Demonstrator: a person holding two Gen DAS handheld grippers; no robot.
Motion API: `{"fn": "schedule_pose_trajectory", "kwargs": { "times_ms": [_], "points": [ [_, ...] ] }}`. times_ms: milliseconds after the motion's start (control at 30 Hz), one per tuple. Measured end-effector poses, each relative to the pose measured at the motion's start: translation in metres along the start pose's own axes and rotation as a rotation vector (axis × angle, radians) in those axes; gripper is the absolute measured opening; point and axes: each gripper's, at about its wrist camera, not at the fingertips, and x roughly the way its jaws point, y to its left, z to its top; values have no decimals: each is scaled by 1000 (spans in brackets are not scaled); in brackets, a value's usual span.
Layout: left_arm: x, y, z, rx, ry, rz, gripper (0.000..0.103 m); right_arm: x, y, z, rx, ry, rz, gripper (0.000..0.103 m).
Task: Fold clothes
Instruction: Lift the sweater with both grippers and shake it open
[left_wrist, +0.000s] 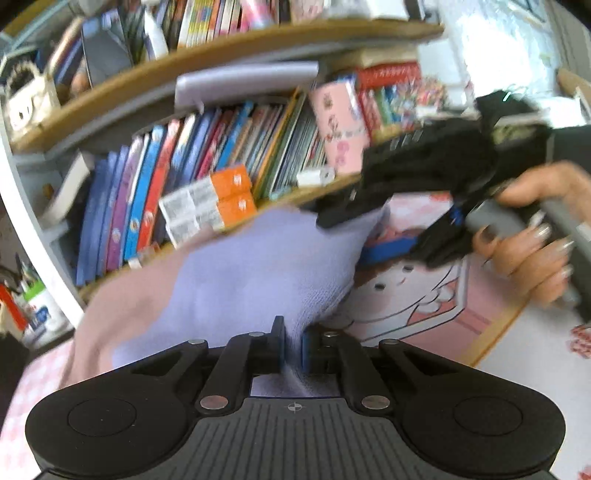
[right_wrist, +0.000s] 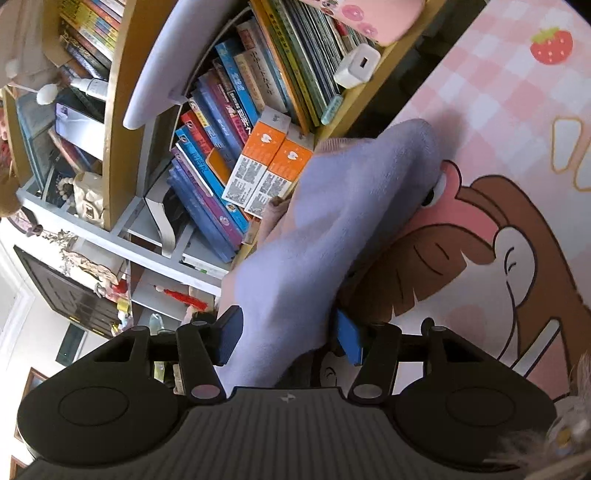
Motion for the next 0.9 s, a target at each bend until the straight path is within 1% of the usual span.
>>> {"fn": "schedule_pose_trajectory", "kwargs": {
  "times_ms": [100,200,233,267,300,367,433,467,533,600,633,667,700,733,800,900],
  "points": [
    [-19,9,-3,-36,-20,-30,7,-3,-3,0,22,-25,6,53],
    [-31,8,-15,-79,-15,-57,7,-5,-8,1,51,-35,-5,48],
    [-35,8,-20,-89,-11,-66,7,-5,-9,1,52,-34,-15,38],
    [-40,7,-24,-101,-7,-80,7,-4,-9,0,51,-27,-27,24],
    [-46,6,-29,-114,-4,-94,7,-4,-10,-1,52,-22,-35,20],
    [-56,3,-35,-140,-1,-124,7,-9,-9,-7,55,-24,-29,17],
    [-64,1,-38,-172,2,-177,6,-18,-8,-16,64,-29,-14,14],
    [-68,-1,-39,-178,2,-217,6,-27,-8,-21,74,-40,-5,13],
    [-78,-8,-35,-172,-5,-323,7,-49,-7,-28,98,-76,22,13],
    [-86,-12,-26,-188,-40,-437,7,-79,0,-28,101,-136,74,12],
    [-90,-14,-21,-198,-61,-495,6,-94,5,-27,101,-166,100,12],
    [-95,-14,-12,-222,-103,-560,7,-113,18,-25,62,-206,113,12],
    [-100,-13,-2,-245,-148,-625,7,-131,36,-23,-12,-250,116,12],
    [-108,-12,11,-257,-213,-693,7,-146,56,-22,-93,-290,115,12],
    [-124,-7,33,-275,-343,-799,7,-180,106,-21,-262,-376,125,12],
    [-151,9,54,-325,-533,-926,7,-217,176,-21,-459,-484,189,12]
  ]
}}
